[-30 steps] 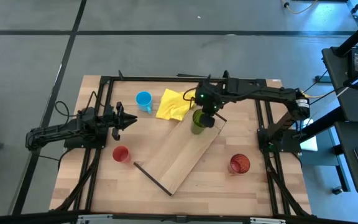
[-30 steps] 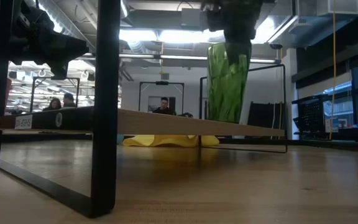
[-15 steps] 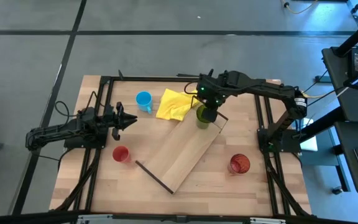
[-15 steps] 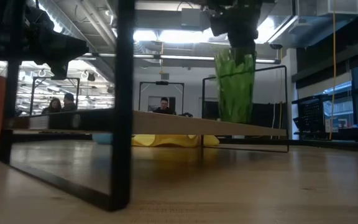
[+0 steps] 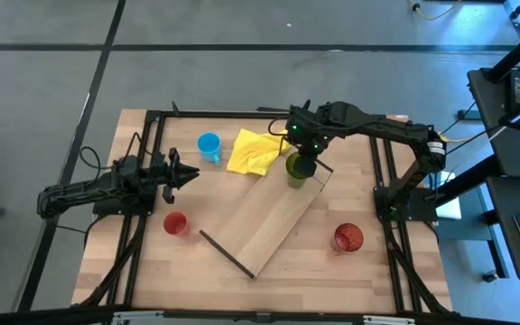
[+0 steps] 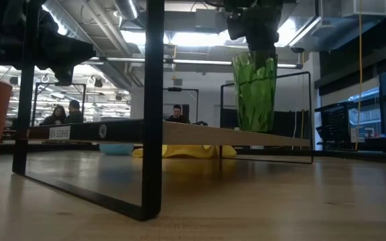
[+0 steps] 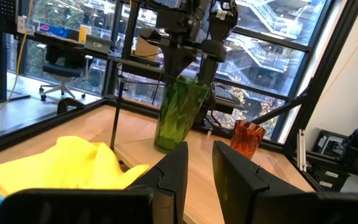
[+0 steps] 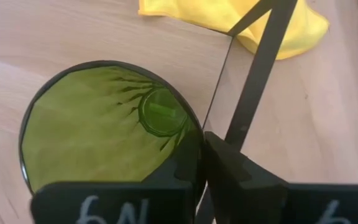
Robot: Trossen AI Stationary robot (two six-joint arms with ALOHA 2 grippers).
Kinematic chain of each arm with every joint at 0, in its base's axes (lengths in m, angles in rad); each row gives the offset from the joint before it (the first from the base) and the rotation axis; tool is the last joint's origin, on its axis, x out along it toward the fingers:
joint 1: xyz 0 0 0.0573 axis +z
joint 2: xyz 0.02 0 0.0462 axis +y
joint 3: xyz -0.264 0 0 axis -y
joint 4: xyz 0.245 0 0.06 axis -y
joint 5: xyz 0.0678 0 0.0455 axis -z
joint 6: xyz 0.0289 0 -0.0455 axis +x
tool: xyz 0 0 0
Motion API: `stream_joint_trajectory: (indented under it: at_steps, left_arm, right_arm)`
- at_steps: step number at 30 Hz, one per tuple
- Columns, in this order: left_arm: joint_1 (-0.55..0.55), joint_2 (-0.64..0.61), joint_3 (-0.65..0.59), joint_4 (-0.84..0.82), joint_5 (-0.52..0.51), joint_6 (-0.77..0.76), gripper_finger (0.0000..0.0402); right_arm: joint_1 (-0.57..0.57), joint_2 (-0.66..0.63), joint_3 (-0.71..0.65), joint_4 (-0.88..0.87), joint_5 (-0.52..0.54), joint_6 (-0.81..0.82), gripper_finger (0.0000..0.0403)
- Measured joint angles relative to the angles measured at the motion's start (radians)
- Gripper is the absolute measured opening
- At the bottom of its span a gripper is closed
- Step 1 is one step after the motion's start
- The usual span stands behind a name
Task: Stack small to large cups/mugs on shelf
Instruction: Put the green cup on the shelf, then put the red cup on the shelf
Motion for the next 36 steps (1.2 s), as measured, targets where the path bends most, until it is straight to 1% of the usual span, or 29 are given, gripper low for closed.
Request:
stream_joint_trajectory:
  at_steps: [4, 7, 19, 26, 32, 36]
  left_arm:
    - [0.000, 0.000, 0.000, 0.000, 0.000, 0.000, 0.0069]
    - [0.000, 0.000, 0.000, 0.000, 0.000, 0.000, 0.0069]
    - [0.000, 0.000, 0.000, 0.000, 0.000, 0.000, 0.0069]
    - [0.000, 0.000, 0.000, 0.000, 0.000, 0.000, 0.0069]
    - [0.000, 0.000, 0.000, 0.000, 0.000, 0.000, 0.0069]
    - [0.000, 0.000, 0.000, 0.000, 0.000, 0.000, 0.0069]
  right_arm:
    - [0.000, 0.000, 0.001, 0.004, -0.001, -0.002, 0.0024]
    - [0.000, 0.000, 0.001, 0.005, -0.003, -0.004, 0.0032]
    - [0.000, -0.001, 0.002, -0.001, -0.003, -0.003, 0.0109]
    - [-0.002, -0.012, 0.009, -0.003, 0.004, -0.005, 0.0146]
    - [-0.006, -0.013, 0.113, -0.073, 0.134, -0.030, 0.0167]
    - [-0.005, -0.014, 0.237, -0.146, 0.146, -0.033, 0.0172]
